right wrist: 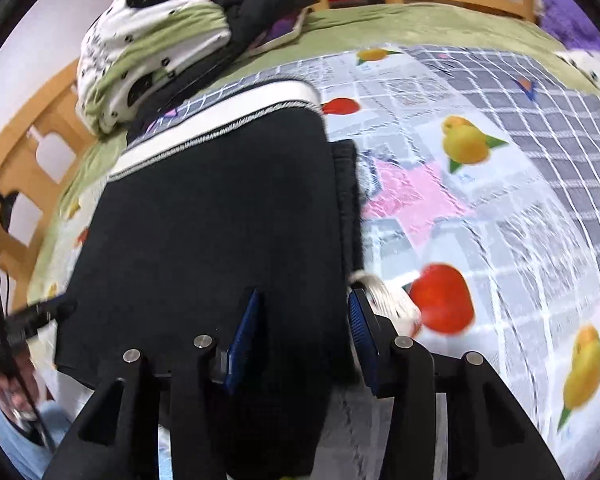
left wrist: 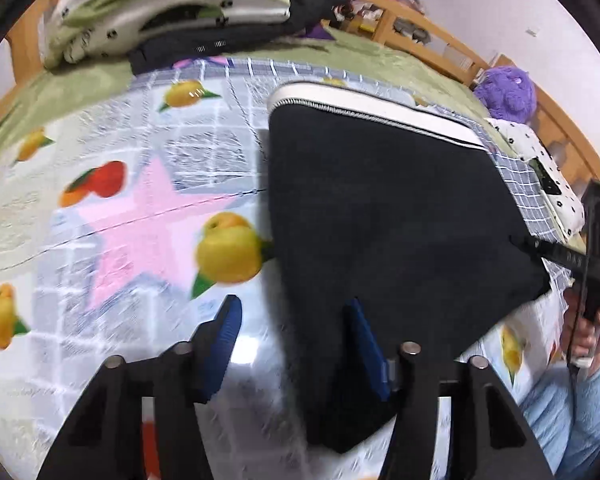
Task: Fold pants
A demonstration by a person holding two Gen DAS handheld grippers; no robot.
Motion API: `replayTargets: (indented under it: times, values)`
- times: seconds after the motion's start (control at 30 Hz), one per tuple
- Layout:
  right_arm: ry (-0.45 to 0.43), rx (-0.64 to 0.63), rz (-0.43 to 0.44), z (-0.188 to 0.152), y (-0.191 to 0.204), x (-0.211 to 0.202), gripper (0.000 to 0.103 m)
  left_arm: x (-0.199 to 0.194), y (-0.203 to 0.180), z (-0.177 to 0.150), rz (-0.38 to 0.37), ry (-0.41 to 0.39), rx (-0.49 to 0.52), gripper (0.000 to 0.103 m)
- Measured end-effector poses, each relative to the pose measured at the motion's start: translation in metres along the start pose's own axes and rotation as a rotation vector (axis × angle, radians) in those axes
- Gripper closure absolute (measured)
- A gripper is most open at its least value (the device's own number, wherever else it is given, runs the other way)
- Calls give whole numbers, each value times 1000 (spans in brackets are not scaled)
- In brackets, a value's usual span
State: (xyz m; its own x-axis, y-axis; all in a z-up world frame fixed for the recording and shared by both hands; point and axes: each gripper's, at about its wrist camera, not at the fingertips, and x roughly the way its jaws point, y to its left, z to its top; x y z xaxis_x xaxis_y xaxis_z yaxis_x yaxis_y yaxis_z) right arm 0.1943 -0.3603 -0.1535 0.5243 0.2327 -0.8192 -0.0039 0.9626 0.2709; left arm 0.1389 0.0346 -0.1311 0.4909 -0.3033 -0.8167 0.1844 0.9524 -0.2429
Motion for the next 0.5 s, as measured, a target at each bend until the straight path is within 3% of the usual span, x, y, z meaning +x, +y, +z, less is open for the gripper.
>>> replayTargets:
  times: [0.13, 0.3, 0.5]
  values:
    - [-64, 79, 27, -21, -7, -22, 59, -21, -4, -34, -75, 10, 96, 48]
    - [-92, 89, 34, -35, -2, -34, 59, -23, -33, -70, 59, -26, 297, 49]
    - [-104, 49, 2, -36, 3, -34, 59, -11, -52, -78, 108, 3, 393, 49]
